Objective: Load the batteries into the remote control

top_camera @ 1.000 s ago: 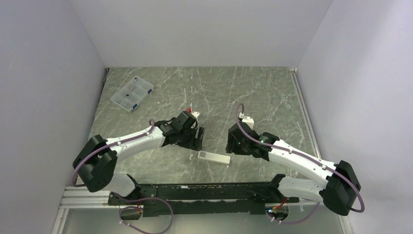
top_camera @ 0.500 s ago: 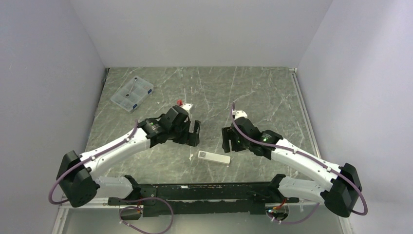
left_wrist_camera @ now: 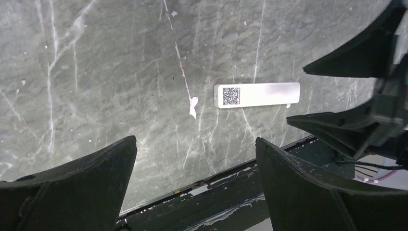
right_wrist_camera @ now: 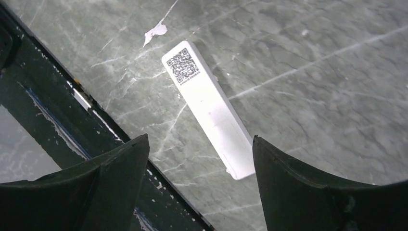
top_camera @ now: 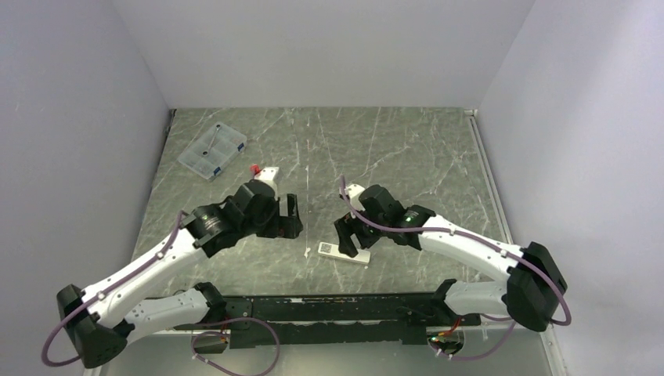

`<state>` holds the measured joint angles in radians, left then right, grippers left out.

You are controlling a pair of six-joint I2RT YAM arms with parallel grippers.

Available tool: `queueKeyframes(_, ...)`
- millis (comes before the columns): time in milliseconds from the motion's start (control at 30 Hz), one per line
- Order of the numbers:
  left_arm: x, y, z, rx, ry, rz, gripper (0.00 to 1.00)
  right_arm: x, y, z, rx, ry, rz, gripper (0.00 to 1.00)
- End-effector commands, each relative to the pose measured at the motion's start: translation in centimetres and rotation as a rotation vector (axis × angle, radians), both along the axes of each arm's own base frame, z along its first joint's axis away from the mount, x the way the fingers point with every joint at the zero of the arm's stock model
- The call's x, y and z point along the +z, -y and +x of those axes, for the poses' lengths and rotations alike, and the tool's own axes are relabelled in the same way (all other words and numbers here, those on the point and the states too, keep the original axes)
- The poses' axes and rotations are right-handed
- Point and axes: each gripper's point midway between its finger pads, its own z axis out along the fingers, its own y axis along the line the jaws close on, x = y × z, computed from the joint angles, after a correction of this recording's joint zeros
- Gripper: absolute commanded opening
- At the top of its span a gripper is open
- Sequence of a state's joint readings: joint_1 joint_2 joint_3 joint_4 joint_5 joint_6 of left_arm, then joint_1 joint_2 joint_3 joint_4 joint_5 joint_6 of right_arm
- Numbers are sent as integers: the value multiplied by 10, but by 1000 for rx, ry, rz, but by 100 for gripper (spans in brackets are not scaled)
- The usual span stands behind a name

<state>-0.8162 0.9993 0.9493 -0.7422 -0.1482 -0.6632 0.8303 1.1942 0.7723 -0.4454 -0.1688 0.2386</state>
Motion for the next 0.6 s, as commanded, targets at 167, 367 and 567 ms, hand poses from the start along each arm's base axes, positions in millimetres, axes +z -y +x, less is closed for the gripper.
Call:
queueKeyframes(167,9,-20,-22,35,-6,-51,99,-20,-33,7,187,75,-18,82)
queueKeyframes(367,11,-25,-31,15,-10,-53,99,-40,-26,12,185,98,-105,81)
queueKeyframes(567,10,-25,-34,3,-6,-65,99,-57,-19,15,161,85,-203,78)
